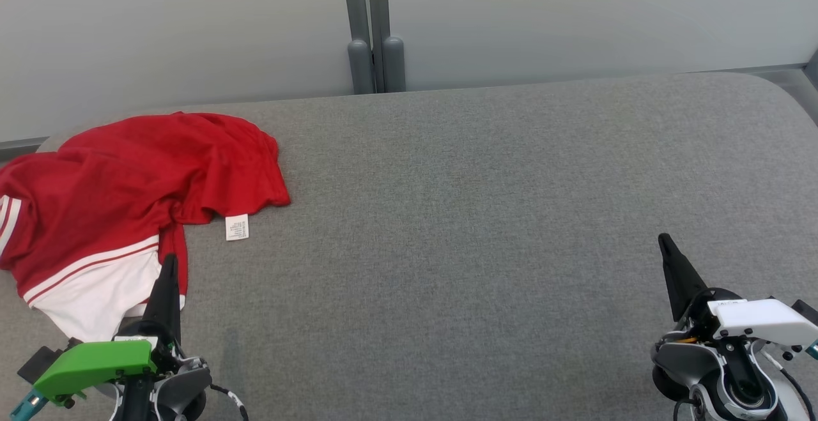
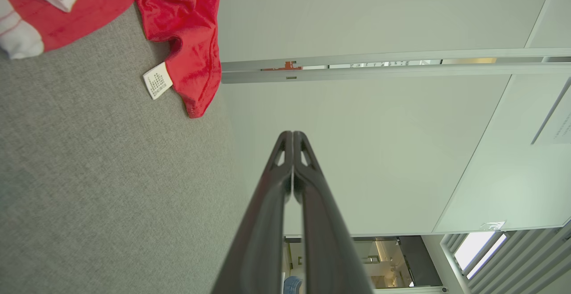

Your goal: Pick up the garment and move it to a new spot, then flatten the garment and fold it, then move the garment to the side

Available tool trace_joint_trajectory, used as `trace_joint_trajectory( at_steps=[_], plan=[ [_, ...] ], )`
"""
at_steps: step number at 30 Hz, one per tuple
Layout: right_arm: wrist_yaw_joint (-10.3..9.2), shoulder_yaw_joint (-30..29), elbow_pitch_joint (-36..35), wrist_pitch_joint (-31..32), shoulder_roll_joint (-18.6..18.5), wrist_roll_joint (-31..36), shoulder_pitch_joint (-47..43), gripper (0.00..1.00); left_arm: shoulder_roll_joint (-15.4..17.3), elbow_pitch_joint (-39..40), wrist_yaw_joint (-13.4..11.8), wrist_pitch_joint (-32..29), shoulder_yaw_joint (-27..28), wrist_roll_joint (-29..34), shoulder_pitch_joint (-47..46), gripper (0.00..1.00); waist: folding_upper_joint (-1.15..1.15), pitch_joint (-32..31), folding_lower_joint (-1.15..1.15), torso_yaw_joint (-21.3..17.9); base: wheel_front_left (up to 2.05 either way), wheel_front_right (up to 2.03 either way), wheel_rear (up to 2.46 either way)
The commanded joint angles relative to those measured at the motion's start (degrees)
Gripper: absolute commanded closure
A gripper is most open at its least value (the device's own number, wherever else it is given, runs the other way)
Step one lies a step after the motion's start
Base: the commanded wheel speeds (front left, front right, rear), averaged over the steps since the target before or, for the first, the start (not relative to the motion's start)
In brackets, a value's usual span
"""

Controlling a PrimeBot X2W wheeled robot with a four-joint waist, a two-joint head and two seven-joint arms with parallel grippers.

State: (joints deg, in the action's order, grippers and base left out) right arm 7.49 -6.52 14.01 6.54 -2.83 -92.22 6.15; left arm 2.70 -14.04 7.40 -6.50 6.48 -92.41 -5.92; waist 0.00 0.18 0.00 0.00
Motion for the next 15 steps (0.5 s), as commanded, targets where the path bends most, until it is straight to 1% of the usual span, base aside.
trace_joint_trajectory(
  at_steps=[1, 15],
  plan=[
    [0.0, 0.0, 0.1, 0.1, -0.1, -0.4, 0.3, 1.0, 0.5, 0.0, 0.3, -0.2, 0.1, 0.1, -0.9, 1.0, 0.0, 0.0, 0.0, 0.0, 0.0, 0.0, 0.0],
    [0.0, 0.0, 0.1, 0.1, -0.1, -0.4, 0.3, 1.0, 0.5, 0.0, 0.3, -0.2, 0.1, 0.1, -0.9, 1.0, 0.0, 0.0, 0.0, 0.0, 0.0, 0.0, 0.0]
  ],
)
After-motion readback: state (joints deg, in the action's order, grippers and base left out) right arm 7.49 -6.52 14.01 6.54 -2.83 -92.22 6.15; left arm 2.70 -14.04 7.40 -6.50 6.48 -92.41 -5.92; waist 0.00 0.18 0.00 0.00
